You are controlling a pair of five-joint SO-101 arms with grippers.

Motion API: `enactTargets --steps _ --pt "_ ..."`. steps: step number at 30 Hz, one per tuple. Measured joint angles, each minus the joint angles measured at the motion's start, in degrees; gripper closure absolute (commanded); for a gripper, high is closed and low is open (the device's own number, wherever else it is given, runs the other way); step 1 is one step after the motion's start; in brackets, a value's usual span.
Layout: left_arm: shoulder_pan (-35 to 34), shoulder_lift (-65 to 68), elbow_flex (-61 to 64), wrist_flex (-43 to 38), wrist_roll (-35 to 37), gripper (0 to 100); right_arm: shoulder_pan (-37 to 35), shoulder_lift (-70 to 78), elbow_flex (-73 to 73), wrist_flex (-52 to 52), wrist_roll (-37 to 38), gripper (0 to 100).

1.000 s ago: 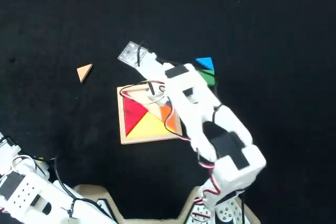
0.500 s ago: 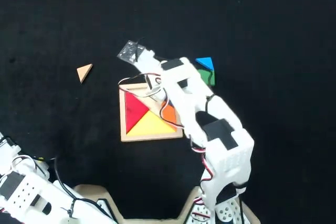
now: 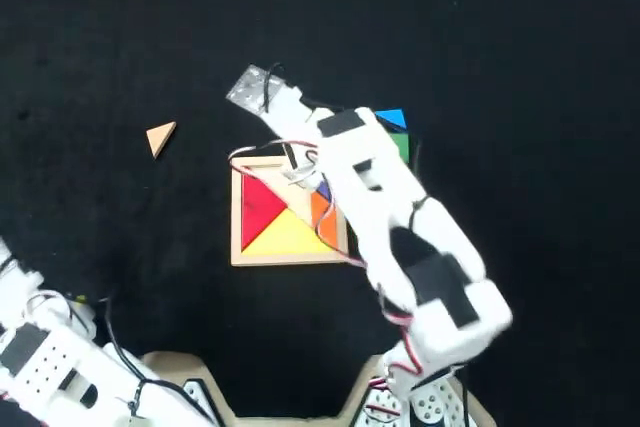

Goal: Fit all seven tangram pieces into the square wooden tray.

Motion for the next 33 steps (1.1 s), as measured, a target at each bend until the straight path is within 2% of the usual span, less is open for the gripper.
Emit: enactTargets --steps 3,6,13,17,19,25,30,33 --pt "5.5 0.0 -5.5 3.0 0.3 77 0.3 -8.4 4.9 0.0 -1.6 75.8" --pt "14.2 0.1 -16.4 8.0 3.2 77 1.7 -17.5 10.1 0.0 -4.4 75.8" --pt "40.4 1.2 -40.3 21.1 9.8 76 13.5 -30.0 20.5 -2.8 -13.4 76.2" --pt "53.3 11.3 -50.5 23.1 11.0 76 20.6 -30.1 25.1 -9.7 -20.0 85.5" --pt "56.4 20.0 -55.6 24.1 11.0 77 23.3 -28.8 25.1 -11.4 -22.2 87.9" --pt "58.6 43.5 -68.1 26.4 11.3 77 24.6 -20.9 21.8 -10.6 -24.0 82.0" --pt "58.6 45.3 -68.0 17.1 11.2 77 25.1 -12.4 15.0 -8.4 -27.0 80.8" --pt "58.6 45.6 -63.7 10.7 13.9 77 25.1 -7.7 9.7 -4.5 -27.3 80.8"
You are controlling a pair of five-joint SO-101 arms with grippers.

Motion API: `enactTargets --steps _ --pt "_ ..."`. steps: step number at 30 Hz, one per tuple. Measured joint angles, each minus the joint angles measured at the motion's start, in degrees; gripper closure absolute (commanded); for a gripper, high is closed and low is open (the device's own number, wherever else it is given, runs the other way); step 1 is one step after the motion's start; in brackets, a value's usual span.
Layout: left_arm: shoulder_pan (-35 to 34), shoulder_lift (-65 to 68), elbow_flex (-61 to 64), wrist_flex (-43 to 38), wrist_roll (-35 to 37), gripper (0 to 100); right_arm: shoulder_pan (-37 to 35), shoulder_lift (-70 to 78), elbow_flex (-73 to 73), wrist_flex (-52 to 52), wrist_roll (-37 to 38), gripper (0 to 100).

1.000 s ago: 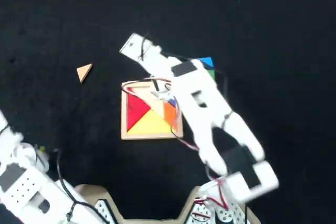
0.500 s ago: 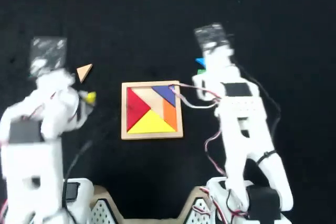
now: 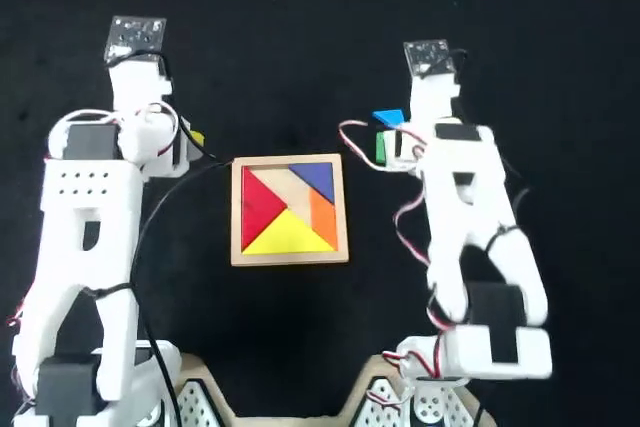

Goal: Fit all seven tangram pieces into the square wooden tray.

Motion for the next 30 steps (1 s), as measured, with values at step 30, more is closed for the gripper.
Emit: enactTargets --steps 30 --pt "-9.7 41.8 -24.9 -5.6 -24.9 77 -2.5 23.6 -22.6 8.9 -2.5 81.0"
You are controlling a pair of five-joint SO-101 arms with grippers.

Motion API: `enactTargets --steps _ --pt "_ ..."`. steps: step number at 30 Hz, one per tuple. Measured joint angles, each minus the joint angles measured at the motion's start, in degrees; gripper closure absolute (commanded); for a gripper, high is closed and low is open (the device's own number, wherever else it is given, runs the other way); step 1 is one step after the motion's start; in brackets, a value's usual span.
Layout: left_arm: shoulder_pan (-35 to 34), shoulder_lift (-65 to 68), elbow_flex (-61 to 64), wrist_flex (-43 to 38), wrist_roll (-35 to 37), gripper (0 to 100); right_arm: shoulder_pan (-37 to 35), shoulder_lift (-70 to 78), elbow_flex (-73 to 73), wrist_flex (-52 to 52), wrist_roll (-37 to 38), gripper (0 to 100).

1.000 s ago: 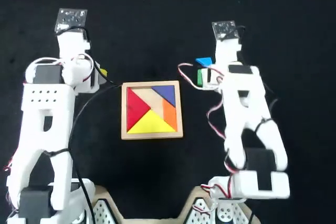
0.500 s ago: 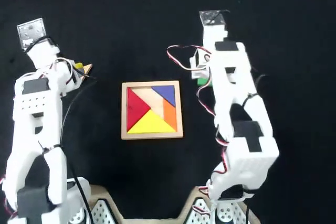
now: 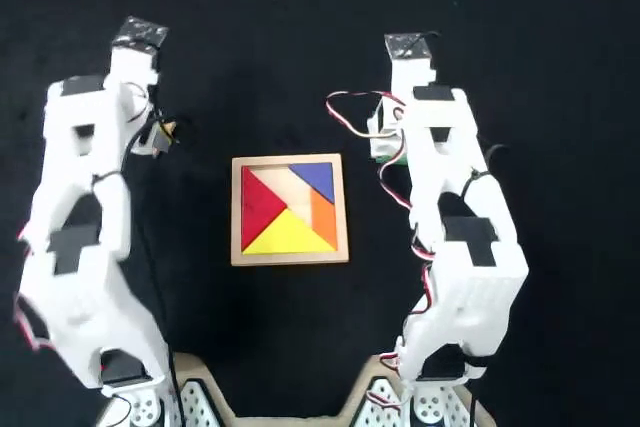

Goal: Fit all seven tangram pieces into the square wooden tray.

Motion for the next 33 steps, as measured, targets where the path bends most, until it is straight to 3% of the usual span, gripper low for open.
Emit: enactTargets --steps 11,20,27,33 --pt "1.8 30.0 -42.8 18.6 -7.0 77 0.0 0.0 1.6 -2.5 0.8 81.0" --pt "2.0 46.9 -70.3 30.3 -8.0 77 -0.1 0.0 1.6 -2.5 0.8 81.0" --pt "2.0 54.7 -83.3 35.6 -9.3 77 -0.1 0.0 1.6 -2.5 0.8 81.0" --pt "-0.4 56.9 -87.0 37.7 -9.5 77 -0.1 0.0 1.6 -2.5 0.8 81.1"
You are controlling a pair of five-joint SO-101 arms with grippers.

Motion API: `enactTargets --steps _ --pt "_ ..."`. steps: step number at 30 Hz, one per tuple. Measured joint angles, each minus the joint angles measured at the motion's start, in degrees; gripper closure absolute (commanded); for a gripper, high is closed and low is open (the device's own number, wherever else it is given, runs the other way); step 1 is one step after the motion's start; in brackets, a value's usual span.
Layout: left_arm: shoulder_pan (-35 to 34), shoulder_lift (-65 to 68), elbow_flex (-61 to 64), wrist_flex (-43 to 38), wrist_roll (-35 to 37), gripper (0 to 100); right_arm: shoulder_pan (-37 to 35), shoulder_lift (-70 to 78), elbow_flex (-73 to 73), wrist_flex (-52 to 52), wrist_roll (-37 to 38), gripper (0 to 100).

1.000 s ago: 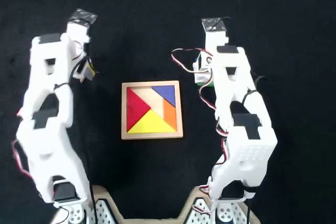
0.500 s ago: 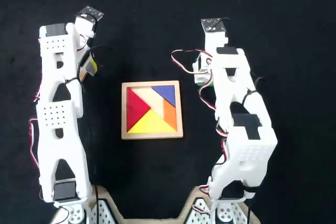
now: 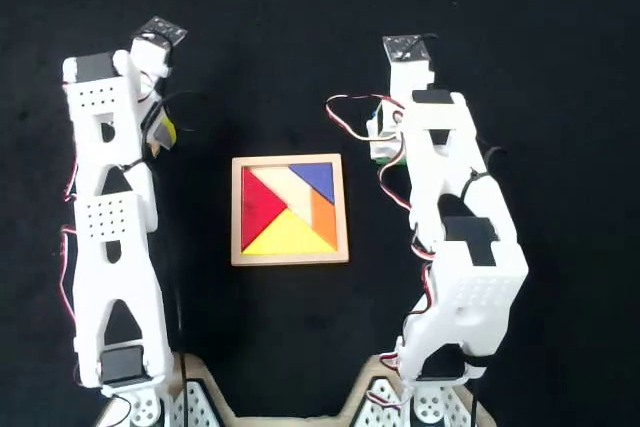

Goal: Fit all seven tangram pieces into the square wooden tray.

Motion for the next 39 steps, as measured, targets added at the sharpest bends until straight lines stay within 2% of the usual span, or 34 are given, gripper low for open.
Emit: enactTargets --steps 15,27,34,39 --pt "-0.4 0.3 0.3 0.0 0.0 77 0.0 0.0 0.0 0.0 0.0 81.1" --pt "0.2 0.3 0.3 0.2 5.0 77 0.0 0.0 0.0 0.0 1.4 81.1" --pt "1.0 0.3 0.3 0.5 5.7 91 0.0 0.0 0.0 0.0 1.5 81.1" --pt "2.1 0.7 0.3 0.5 5.7 87 0.0 0.0 0.0 0.0 1.6 81.1"
